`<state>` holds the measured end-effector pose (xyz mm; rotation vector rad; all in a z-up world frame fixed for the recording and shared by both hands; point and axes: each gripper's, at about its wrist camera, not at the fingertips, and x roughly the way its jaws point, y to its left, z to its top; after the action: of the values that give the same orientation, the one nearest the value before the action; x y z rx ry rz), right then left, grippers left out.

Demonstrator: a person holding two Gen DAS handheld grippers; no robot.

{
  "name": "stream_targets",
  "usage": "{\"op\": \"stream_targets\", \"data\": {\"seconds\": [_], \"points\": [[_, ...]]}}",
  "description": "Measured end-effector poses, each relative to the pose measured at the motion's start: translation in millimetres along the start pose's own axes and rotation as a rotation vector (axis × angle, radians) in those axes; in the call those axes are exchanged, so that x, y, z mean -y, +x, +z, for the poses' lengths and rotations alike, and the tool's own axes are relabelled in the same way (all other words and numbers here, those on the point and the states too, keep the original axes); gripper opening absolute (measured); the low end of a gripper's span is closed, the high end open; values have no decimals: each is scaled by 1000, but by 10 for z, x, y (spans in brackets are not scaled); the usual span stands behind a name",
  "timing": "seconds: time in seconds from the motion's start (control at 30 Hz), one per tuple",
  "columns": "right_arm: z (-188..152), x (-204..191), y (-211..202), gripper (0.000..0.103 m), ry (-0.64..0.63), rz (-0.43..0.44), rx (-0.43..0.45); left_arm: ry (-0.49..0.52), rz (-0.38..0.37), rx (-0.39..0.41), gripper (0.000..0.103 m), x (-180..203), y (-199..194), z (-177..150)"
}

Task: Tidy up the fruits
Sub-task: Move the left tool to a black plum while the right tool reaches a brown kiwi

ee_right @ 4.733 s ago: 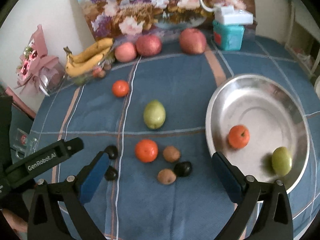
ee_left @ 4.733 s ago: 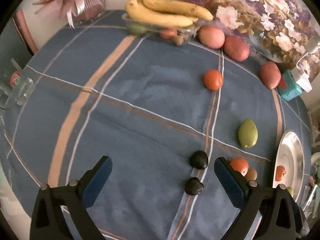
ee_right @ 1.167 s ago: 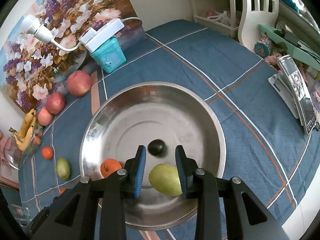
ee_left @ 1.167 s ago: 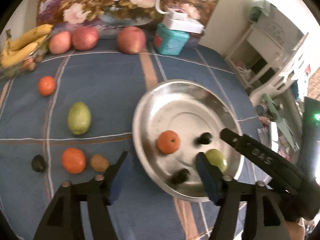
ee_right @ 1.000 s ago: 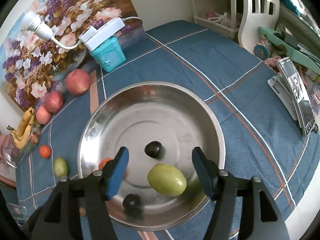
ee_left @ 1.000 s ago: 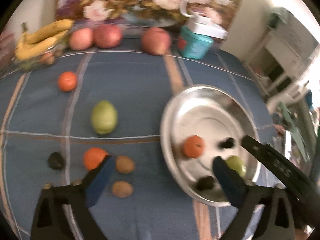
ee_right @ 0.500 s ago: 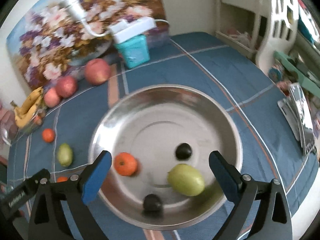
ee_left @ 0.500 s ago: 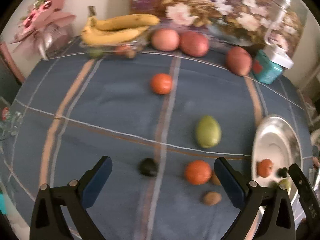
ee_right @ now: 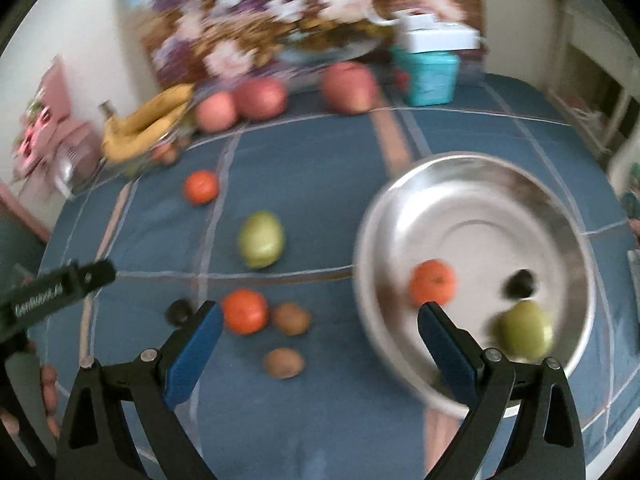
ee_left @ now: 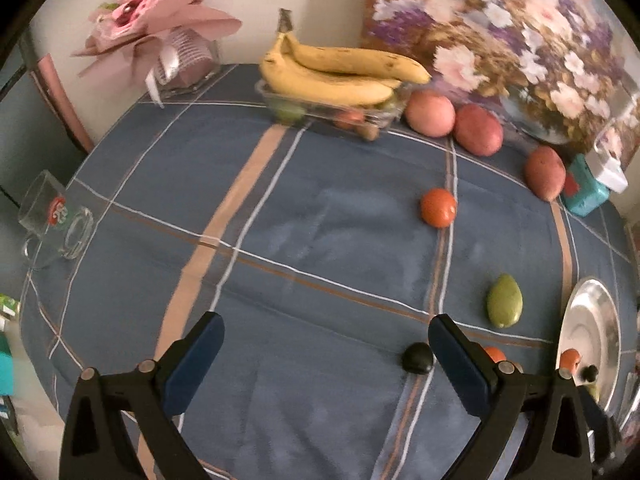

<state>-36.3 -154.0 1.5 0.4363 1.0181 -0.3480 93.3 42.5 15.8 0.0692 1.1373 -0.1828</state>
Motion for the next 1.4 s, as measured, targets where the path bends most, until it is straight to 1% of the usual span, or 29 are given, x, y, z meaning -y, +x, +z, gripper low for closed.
{"op": "stream_targets", "data": {"seconds": [0.1, 0.23, 0.3, 0.4, 0.47, 0.57, 0.7, 0.9, 1.07, 1.2, 1.27, 1.3, 1.33, 1.37, 1.4], "points": [[-37, -174, 46, 98, -33, 18, -22, -25, -16, 2, 103, -91, -35, 23], [-63, -290, 114, 98, -69, 15, -48, -27, -32, -3, 103, -70, -15, 25], [-79, -285, 146, 98, -77, 5, -63, -18, -67, -32, 103, -20, 53, 9], [-106, -271, 237, 98, -76, -14, -101, 12, -119, -119, 103, 112, 265, -56], [-131, -260, 311, 98, -78, -25, -133, 30, -135, -166, 103, 197, 399, -110], [-177, -225, 423, 98, -70, -42, -176, 45, -149, -217, 103, 302, 547, -172], [-218, -192, 514, 98, -66, -61, -209, 68, -148, -248, 103, 405, 676, -226], [-238, -129, 576, 98, -64, -84, -232, 84, -137, -269, 103, 503, 791, -271], [-224, -88, 610, 98, -54, -79, -242, 88, -138, -244, 103, 534, 803, -286], [-226, -28, 587, 98, -31, -63, -236, 97, -178, -238, 103, 536, 774, -275], [-208, -9, 563, 98, -19, -51, -229, 110, -172, -234, 99, 548, 761, -254], [-202, -1, 553, 98, -15, -48, -226, 120, -173, -233, 89, 569, 753, -258], [-194, -1, 541, 96, -14, -51, -221, 125, -181, -237, 76, 594, 755, -274], [-184, -2, 525, 95, -22, -61, -215, 123, -185, -241, 71, 590, 742, -290], [-183, -11, 498, 86, -31, -69, -210, 119, -197, -252, 67, 601, 747, -295]]}}
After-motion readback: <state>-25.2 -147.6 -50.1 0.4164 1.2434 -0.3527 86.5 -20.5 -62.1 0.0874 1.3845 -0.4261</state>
